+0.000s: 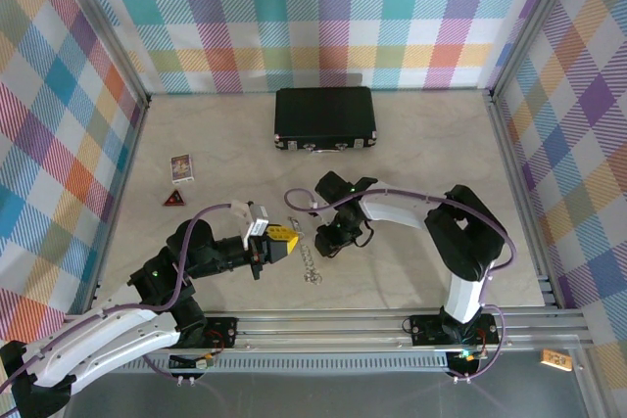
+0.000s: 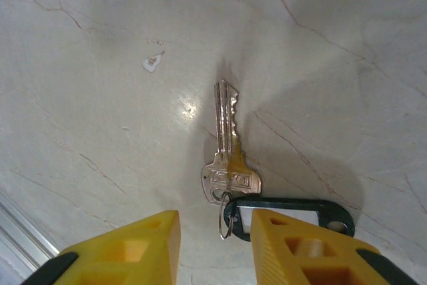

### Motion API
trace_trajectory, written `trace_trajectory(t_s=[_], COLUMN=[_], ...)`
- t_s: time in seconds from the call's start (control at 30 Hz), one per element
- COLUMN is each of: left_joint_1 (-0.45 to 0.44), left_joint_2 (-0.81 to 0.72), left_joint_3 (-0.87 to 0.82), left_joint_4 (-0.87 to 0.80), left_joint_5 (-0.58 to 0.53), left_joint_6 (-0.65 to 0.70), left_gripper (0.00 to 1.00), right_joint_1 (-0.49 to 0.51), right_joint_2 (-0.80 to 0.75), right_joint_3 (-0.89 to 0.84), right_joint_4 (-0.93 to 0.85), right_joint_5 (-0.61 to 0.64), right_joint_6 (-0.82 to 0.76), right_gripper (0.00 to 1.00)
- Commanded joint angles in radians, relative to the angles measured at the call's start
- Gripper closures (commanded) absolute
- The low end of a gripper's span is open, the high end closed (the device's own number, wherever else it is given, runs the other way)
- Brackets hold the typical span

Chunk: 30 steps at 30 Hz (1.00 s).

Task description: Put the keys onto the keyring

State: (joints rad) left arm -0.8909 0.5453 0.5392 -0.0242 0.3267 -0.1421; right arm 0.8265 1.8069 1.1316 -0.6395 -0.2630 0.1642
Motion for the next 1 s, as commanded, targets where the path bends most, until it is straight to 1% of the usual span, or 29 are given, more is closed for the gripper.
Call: trace_trajectory(t_s=[0.0,0.1,0.23,0.47,0.57,0.63,0.73,0.97], left_joint_1=[0.012,0.012,0.012,0.012,0.012,0.012,0.012,0.012], left_joint_2=[-0.015,-0.018,-0.018,-0.017,-0.017,-0.016,-0.013,-0.015], left_joint_3=[-0.005,-0.008,-0.015,-0.018,-0.020,-0.022,-0.022,-0.020], left_joint_4=[0.060,0.068,0.082,0.090,0.091,0.096,0.099,0.101], left_joint_5=[-0.005,0.000,0.008,0.010,0.011,0.011,0.015,0.025], left_joint_6=[-0.011,-0.017,-0.024,-0.025,-0.028,-0.029,-0.031,-0.030], left_gripper=[1.00,1.00,1.00,1.00,1.00,1.00,1.00,1.00], right_joint_1=[0.007,0.008,0.010,0.011,0.012,0.011,0.011,0.011], right_joint_2=[0.018,0.024,0.009,-0.019,-0.055,-0.098,-0.182,-0.355], right_joint_3=[0.026,0.030,0.024,-0.014,-0.047,-0.088,-0.183,-0.450], right_joint_4=[-0.037,-0.044,-0.040,-0.019,0.014,0.068,0.194,0.543], right_joint_5=[0.009,0.013,0.020,0.037,0.048,0.042,0.046,0.091], right_joint_6=[-0.018,-0.022,-0.017,-0.001,0.015,0.032,0.067,0.175], right_gripper=[0.73,0.83,0.91,1.00,1.00,1.00,1.00,1.00])
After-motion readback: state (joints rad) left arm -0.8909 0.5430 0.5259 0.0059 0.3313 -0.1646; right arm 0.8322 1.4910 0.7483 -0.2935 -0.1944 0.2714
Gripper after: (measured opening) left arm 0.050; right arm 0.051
